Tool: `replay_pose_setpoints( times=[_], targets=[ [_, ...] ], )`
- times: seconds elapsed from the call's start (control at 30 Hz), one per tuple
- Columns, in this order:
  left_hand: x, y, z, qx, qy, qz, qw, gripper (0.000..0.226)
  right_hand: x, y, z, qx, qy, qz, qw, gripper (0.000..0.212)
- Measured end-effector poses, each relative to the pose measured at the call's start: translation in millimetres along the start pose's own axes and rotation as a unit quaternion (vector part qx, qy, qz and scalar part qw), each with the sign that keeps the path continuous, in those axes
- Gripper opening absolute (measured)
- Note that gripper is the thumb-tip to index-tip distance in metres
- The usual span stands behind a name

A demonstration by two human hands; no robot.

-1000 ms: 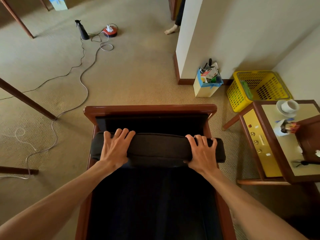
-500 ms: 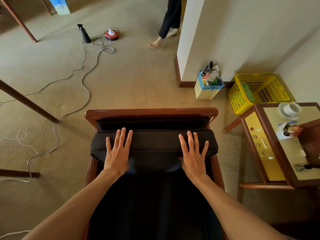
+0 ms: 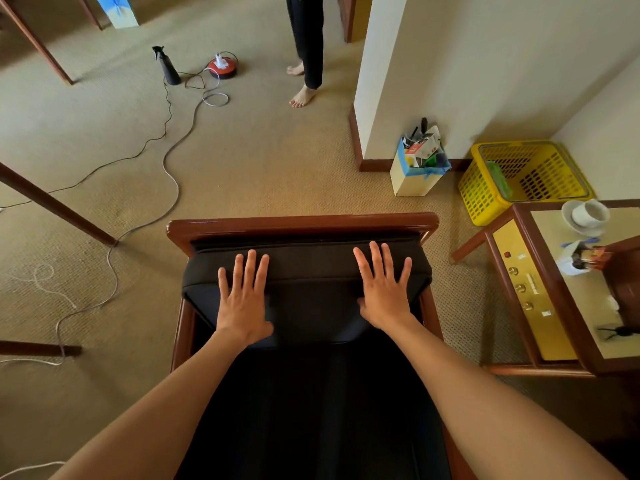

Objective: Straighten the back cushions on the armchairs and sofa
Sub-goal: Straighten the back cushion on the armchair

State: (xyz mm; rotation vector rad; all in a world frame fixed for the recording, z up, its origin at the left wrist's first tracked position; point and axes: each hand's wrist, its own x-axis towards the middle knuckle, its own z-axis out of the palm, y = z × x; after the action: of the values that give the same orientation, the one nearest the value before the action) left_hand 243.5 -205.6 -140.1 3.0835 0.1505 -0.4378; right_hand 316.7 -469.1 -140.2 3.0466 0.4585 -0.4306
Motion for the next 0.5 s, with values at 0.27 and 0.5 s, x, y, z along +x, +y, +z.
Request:
replay_pose_setpoints(
  times=[0.27,0.5],
  targets=[
    [32,-30,-27,0.038,-0.021,0.043,0.998,0.127,19,8,-17,-0.017,-0.035,-0.016,0.999,0.123],
    [31,-37,-32,0.06,0.015,-0.009,0.998,0.11,34,19,-36,-0.057,-0.032,-0.008,0.998,0.12]
  ],
)
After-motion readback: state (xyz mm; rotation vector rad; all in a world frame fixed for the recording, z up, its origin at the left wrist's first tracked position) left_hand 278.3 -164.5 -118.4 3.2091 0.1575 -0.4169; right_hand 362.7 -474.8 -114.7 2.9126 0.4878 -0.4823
